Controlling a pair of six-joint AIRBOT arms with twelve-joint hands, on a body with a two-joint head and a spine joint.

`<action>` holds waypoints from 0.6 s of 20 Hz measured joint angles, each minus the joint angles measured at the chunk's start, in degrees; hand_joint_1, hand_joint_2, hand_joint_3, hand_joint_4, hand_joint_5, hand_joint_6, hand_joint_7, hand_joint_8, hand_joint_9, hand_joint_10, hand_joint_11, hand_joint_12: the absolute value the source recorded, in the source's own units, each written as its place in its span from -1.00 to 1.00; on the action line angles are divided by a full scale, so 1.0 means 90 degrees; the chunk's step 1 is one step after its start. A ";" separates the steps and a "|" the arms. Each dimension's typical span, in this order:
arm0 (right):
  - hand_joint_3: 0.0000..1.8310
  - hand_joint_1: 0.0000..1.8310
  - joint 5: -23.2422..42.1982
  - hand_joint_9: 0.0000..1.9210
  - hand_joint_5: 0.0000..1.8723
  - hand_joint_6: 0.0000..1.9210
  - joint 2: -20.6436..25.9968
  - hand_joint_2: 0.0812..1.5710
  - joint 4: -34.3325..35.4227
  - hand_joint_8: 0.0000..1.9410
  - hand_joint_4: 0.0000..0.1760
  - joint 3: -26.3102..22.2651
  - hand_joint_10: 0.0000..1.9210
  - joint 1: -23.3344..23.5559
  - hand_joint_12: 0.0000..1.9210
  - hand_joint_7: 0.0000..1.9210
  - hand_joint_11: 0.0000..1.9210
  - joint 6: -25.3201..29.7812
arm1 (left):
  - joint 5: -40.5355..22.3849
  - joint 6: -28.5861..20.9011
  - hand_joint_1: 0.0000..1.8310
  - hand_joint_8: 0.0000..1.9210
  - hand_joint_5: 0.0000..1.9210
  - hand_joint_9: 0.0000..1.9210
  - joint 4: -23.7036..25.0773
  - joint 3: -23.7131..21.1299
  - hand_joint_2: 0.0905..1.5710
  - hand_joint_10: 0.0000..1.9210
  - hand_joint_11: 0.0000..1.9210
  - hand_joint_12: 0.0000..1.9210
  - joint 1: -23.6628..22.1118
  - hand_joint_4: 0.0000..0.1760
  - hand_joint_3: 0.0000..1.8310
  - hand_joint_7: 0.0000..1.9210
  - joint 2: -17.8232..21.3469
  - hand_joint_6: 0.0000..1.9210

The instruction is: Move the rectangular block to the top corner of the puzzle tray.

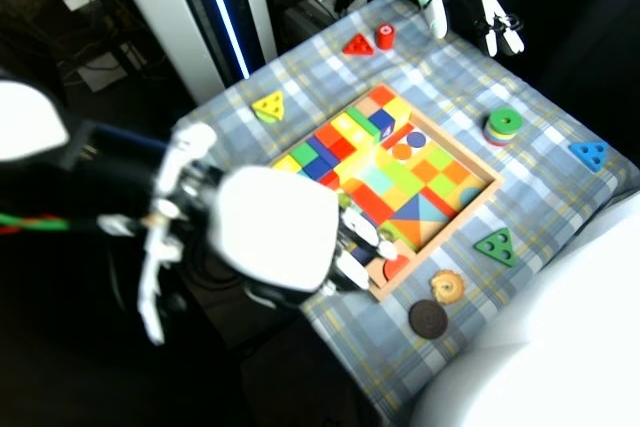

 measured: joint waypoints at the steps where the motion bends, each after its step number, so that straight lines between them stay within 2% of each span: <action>1: -1.00 0.85 0.0024 0.45 -0.51 -0.99 0.0214 0.50 0.0840 1.00 -1.00 -0.0253 1.00 -0.0104 1.00 0.22 0.53 -0.0809 | -0.0010 -0.0017 -0.24 -1.00 -0.61 -0.93 -0.0002 -0.0012 0.76 -1.00 -1.00 -1.00 0.0007 -0.39 -1.00 -0.87 0.0000 -1.00; 2: -1.00 0.83 0.0248 0.49 -0.52 -1.00 0.0459 0.51 0.2123 1.00 -1.00 -0.0583 1.00 -0.0461 1.00 0.25 0.55 -0.1967 | -0.0041 -0.0039 -0.27 -1.00 -0.60 -0.93 0.0010 -0.0039 0.76 -1.00 -1.00 -1.00 0.0049 -0.35 -1.00 -0.87 0.0000 -1.00; 3: -0.99 0.82 0.0357 0.50 -0.53 -1.00 0.0597 0.52 0.2851 1.00 -1.00 -0.0809 1.00 -0.0787 1.00 0.26 0.56 -0.2514 | -0.0032 -0.0044 -0.29 -1.00 -0.60 -0.93 -0.0005 -0.0039 0.76 -1.00 -1.00 -1.00 0.0051 -0.43 -1.00 -0.87 0.0000 -1.00; 4: -0.99 0.82 0.0466 0.50 -0.53 -1.00 0.0651 0.52 0.3208 1.00 -1.00 -0.0930 1.00 -0.0986 1.00 0.26 0.56 -0.2759 | -0.0039 -0.0046 -0.29 -1.00 -0.60 -0.93 -0.0010 -0.0039 0.76 -1.00 -1.00 -1.00 0.0051 -0.43 -1.00 -0.87 0.0000 -1.00; 5: -1.00 0.83 0.0784 0.46 -0.55 -1.00 0.0724 0.52 0.3946 1.00 -1.00 -0.1112 1.00 -0.1394 1.00 0.20 0.53 -0.3172 | -0.0041 -0.0056 -0.28 -1.00 -0.59 -0.93 -0.0017 -0.0039 0.76 -1.00 -1.00 -1.00 0.0051 -0.50 -1.00 -0.87 0.0022 -1.00; 6: -1.00 0.83 0.1098 0.48 -0.53 -0.99 0.0775 0.49 0.4505 1.00 -1.00 -0.1231 1.00 -0.1736 1.00 0.22 0.53 -0.3500 | -0.0073 -0.0058 -0.28 -1.00 -0.59 -0.93 -0.0022 -0.0039 0.75 -1.00 -1.00 -1.00 0.0051 -0.56 -1.00 -0.86 0.0029 -0.99; 8: -1.00 0.74 0.1702 0.51 -0.50 -0.99 0.0852 0.51 0.5659 1.00 -1.00 -0.1501 1.00 -0.2458 1.00 0.27 0.57 -0.4420 | -0.0143 -0.0066 -0.24 -0.99 -0.57 -0.91 -0.0046 -0.0039 0.75 -0.99 -1.00 -1.00 0.0107 -0.51 -1.00 -0.85 0.0034 -0.99; 10: -0.99 0.47 0.2310 0.53 -0.49 -0.99 0.0916 0.52 0.6654 1.00 -1.00 -0.1855 1.00 -0.3208 1.00 0.24 0.55 -0.5187 | -0.0138 -0.0063 -0.25 -1.00 -0.57 -0.91 -0.0126 -0.0051 0.75 -1.00 -1.00 -1.00 0.0117 -0.47 -1.00 -0.84 0.0034 -1.00; 12: -0.99 0.10 0.3062 0.50 -0.53 -1.00 0.0901 0.55 0.7497 1.00 -1.00 -0.2183 1.00 -0.3849 1.00 0.19 0.48 -0.5884 | -0.0138 -0.0066 -0.25 -1.00 -0.57 -0.91 -0.0097 -0.0051 0.75 -0.99 -1.00 -1.00 0.0117 -0.43 -1.00 -0.85 0.0034 -1.00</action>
